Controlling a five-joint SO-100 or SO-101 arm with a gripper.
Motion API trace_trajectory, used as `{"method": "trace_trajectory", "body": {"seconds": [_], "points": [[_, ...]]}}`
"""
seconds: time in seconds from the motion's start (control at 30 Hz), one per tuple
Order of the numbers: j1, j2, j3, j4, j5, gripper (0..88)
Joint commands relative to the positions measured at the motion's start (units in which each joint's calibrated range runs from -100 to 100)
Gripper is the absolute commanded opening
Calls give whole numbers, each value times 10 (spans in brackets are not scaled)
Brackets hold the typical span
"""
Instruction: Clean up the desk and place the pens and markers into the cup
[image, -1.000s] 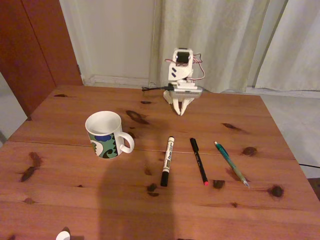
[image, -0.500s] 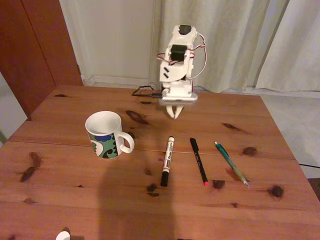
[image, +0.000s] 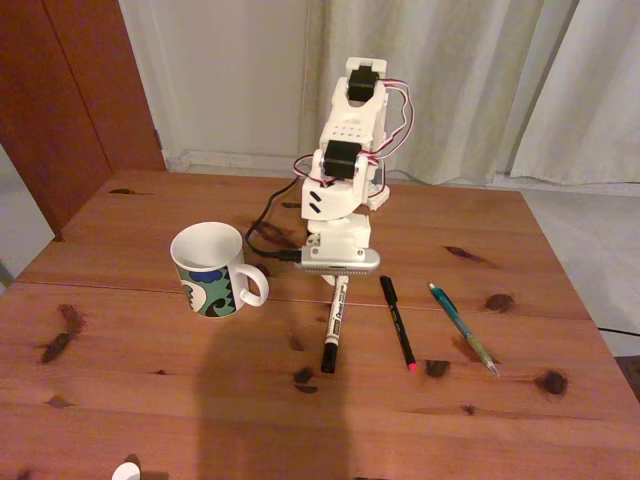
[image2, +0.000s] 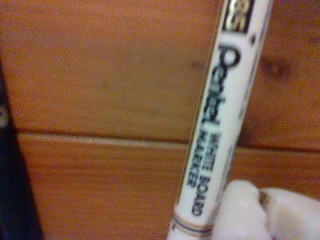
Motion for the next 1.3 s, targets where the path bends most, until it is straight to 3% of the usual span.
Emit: {"method": "trace_trajectory", "body": {"seconds": [0.0,0.17,0.43,1.13,1.27], "points": [[-7,5,-47,-11,-13,7],[-18,6,-48,-11,-21,19],[-31,6,-44,-11,-19,152],[-58,7,8,-12,-19,154],[-53,9,22,-64,-19,157]]}}
